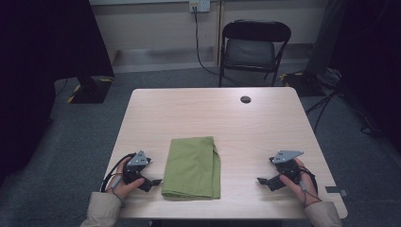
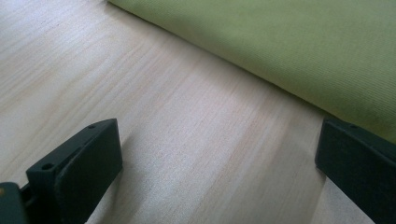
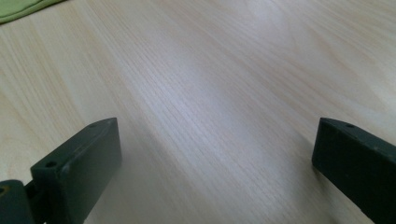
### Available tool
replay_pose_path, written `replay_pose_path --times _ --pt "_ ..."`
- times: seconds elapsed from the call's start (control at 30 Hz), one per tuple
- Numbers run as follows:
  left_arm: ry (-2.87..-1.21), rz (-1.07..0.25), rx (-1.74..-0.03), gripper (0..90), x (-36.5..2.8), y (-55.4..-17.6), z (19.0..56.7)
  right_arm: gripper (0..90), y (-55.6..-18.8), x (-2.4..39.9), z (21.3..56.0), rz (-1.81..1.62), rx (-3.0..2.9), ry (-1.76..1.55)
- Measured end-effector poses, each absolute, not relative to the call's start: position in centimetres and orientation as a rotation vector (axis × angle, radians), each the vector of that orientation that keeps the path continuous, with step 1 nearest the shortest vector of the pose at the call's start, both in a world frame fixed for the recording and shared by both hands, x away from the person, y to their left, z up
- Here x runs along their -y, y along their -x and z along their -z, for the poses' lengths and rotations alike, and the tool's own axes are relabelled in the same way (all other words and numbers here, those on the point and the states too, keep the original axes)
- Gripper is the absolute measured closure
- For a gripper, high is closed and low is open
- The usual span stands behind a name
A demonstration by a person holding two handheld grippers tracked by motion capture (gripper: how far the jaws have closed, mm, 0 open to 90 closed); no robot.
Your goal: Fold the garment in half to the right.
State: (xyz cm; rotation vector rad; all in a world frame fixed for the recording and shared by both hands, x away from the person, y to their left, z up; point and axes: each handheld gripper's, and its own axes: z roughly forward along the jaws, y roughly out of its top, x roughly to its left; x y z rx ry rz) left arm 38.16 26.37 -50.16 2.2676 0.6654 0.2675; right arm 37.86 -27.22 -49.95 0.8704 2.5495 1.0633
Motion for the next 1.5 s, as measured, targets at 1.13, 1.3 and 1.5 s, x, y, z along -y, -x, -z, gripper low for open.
replay_pose_path --times 1.13,1.3,1.5 --pt "-2.266 -0.267 -0.669 0.0 -26.4 -38.2 50.2 0.6 -36.7 31.3 49.9 -1.047 -2.506 -0.938" --pt "-2.266 -0.267 -0.669 0.0 -26.4 -38.2 50.2 0.1 -36.5 31.6 49.9 -1.043 -2.505 -0.944" --pt "-2.266 -0.267 -0.669 0.0 -26.4 -38.2 50.2 0.0 -36.3 31.9 49.9 -1.039 -2.508 -0.944"
